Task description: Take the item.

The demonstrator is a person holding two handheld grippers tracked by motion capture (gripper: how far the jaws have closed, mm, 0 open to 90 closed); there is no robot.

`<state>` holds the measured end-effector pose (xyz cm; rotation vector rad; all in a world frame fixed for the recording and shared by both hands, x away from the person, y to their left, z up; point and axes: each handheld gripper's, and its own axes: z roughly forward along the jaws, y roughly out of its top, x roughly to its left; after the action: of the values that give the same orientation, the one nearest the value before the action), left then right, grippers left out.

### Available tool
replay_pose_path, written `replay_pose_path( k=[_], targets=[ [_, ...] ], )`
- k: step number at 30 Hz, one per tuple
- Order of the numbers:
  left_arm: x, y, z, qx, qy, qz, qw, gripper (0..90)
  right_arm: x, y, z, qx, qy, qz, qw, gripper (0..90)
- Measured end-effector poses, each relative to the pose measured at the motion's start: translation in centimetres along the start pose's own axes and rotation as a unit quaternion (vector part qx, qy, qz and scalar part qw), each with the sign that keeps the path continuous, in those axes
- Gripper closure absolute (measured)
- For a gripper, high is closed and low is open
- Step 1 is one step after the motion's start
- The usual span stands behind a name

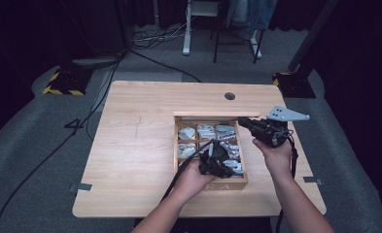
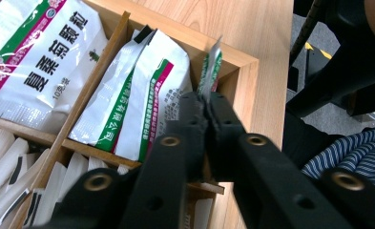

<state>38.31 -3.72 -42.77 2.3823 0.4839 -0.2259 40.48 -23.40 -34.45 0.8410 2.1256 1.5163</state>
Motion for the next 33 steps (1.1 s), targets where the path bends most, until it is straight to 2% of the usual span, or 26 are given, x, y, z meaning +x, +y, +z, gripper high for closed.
replay_pose_path(
  k=[3,6,13,23,26,33],
  targets=[
    [-0.2,0.1,-0.1,-0.001,0.005,0.007,1.0000,88.9,0.0,0.0,0.0,0.000,0.000,0.000,1.0000,89.6],
    [-0.4,0.2,-0.6,-0.012,0.002,0.015,0.9998,89.0,0.0,0.0,0.0,0.000,0.000,0.000,1.0000,89.6],
    [-1.2,0.7,-2.6,-0.041,0.009,0.033,0.9986,89.2,0.0,0.0,0.0,0.000,0.000,0.000,1.0000,89.6],
    [-2.0,1.2,-5.2,-0.080,0.011,0.041,0.9959,89.3,0.0,0.0,0.0,0.000,0.000,0.000,1.0000,89.6],
    [-2.3,1.3,-5.9,-0.086,0.025,0.045,0.9950,89.3,0.0,0.0,0.0,0.000,0.000,0.000,1.0000,89.6],
    [-2.5,1.2,-7.4,-0.098,0.032,0.049,0.9935,89.3,0.0,0.0,0.0,-0.001,0.001,0.001,1.0000,89.6]
  ],
)
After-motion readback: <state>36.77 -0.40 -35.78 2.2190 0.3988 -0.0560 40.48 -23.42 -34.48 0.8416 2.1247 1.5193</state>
